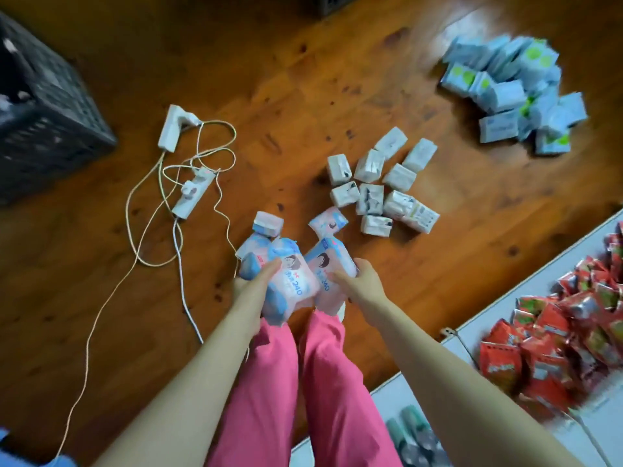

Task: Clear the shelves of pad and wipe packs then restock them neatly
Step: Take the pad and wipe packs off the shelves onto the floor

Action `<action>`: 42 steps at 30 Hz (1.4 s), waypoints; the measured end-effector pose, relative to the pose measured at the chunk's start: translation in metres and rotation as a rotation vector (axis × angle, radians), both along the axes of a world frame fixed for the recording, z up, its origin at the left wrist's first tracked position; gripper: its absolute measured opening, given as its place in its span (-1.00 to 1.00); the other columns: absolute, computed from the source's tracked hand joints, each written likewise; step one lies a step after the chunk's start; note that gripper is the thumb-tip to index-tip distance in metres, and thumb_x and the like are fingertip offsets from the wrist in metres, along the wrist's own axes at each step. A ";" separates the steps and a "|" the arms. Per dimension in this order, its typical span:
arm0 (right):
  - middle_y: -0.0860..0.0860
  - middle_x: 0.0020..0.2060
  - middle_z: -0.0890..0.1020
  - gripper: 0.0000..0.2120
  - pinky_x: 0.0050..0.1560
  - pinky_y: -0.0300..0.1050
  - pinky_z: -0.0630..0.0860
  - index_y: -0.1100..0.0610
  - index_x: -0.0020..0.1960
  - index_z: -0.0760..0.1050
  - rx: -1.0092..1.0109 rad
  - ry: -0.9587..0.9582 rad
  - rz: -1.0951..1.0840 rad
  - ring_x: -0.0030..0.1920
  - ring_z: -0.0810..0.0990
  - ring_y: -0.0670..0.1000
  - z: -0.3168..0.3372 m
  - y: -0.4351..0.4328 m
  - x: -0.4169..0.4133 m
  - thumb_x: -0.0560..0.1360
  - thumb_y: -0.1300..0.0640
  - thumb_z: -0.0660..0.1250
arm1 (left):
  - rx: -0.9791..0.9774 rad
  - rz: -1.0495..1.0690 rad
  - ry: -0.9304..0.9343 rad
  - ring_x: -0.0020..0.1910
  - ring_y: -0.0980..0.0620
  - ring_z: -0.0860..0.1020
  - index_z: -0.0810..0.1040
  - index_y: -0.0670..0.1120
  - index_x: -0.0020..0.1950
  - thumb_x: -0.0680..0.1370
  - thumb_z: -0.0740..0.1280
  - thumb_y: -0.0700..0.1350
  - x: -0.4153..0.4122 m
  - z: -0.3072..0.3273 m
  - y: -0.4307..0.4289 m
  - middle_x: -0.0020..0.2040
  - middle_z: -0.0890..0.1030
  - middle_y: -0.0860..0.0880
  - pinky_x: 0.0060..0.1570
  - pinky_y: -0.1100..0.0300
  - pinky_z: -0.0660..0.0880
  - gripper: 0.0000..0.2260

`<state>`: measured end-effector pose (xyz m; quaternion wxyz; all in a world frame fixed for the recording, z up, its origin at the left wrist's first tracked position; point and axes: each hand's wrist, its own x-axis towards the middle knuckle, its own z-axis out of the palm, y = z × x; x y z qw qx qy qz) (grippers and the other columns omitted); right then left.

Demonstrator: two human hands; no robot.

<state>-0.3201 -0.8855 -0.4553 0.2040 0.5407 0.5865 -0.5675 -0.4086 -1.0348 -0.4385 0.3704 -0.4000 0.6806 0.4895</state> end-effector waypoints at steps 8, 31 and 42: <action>0.14 -0.05 0.59 -0.31 -0.34 -0.16 0.37 0.23 0.13 0.47 -0.062 -0.173 -0.085 -0.16 0.54 0.11 -0.167 -0.069 0.010 0.07 -0.08 0.35 | -0.112 0.012 -0.218 0.09 -0.17 0.59 0.39 -0.18 0.30 0.37 0.50 0.02 0.015 -0.173 -0.056 0.15 0.58 -0.16 0.08 -0.02 0.54 -0.40; 0.13 0.21 0.52 -0.49 0.19 -0.04 0.47 0.25 0.36 0.34 0.055 -0.241 -0.171 0.15 0.54 0.09 -0.219 -0.088 -0.023 0.46 0.13 0.34 | -0.025 -0.206 -0.324 0.32 -0.14 0.44 0.35 -0.20 0.37 0.59 0.25 -0.06 -0.020 -0.231 -0.047 0.32 0.46 -0.17 0.26 -0.03 0.39 -0.60; 0.11 0.16 0.55 -0.57 0.18 0.06 0.52 0.19 0.29 0.40 0.105 -0.104 -0.324 0.13 0.57 0.09 -0.063 -0.037 -0.026 0.46 0.10 0.34 | 0.105 -0.393 -0.158 0.14 -0.02 0.53 0.44 -0.19 0.26 0.60 0.23 -0.11 -0.049 -0.063 0.017 0.17 0.54 -0.16 0.09 0.06 0.42 -0.73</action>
